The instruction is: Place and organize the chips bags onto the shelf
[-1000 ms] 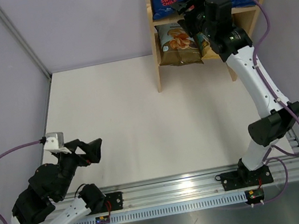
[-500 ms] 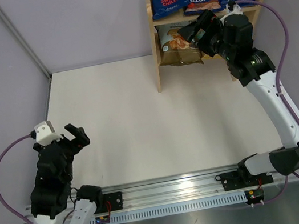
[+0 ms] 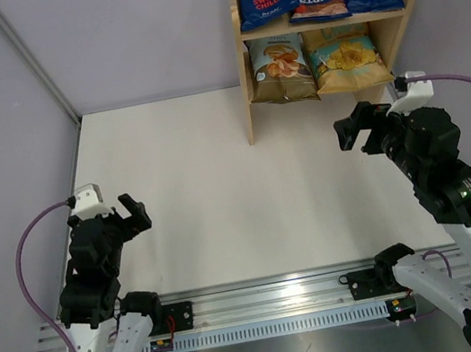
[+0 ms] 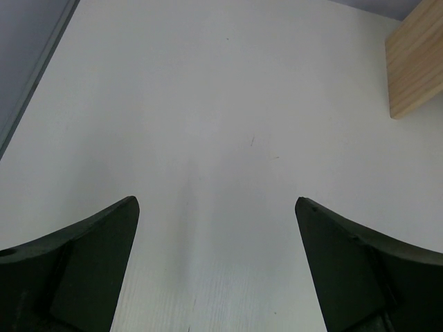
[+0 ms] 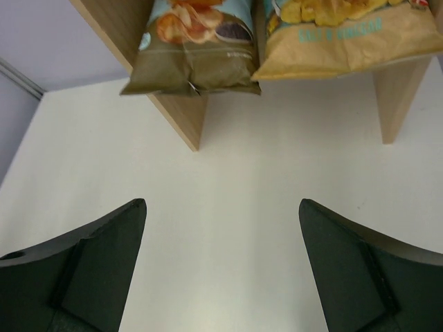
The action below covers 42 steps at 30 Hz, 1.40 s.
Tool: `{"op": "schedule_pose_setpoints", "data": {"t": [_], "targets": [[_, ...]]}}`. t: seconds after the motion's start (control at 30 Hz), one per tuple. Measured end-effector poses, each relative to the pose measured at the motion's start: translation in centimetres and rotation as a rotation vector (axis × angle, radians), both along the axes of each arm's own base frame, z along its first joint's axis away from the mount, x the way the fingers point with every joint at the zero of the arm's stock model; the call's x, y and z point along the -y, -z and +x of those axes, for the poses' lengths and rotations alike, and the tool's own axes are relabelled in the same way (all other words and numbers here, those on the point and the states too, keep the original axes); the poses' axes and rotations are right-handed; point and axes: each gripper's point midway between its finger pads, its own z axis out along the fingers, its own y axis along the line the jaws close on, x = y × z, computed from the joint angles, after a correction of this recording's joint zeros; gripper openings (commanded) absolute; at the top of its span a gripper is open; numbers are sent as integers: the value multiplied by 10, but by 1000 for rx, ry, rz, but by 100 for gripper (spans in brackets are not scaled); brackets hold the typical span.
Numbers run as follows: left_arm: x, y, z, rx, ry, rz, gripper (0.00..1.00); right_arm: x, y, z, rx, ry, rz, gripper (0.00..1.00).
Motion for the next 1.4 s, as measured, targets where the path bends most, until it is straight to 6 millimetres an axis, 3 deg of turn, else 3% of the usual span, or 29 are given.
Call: {"op": "schedule_pose_setpoints", "data": {"t": [0.27,0.57,0.93,1.4], "targets": [[2,-2,-3,22,24,7,99,19,46,-43,-92,10,-74,99],[2,-11,-8,82,36,12,99,33,59,-72,-60,29,-77,100],[4,-13,-10,103,57,13,99,38,73,-78,-46,51,-74,99],[9,-14,-9,112,84,7,99,39,79,-66,-62,81,-74,100]]}}
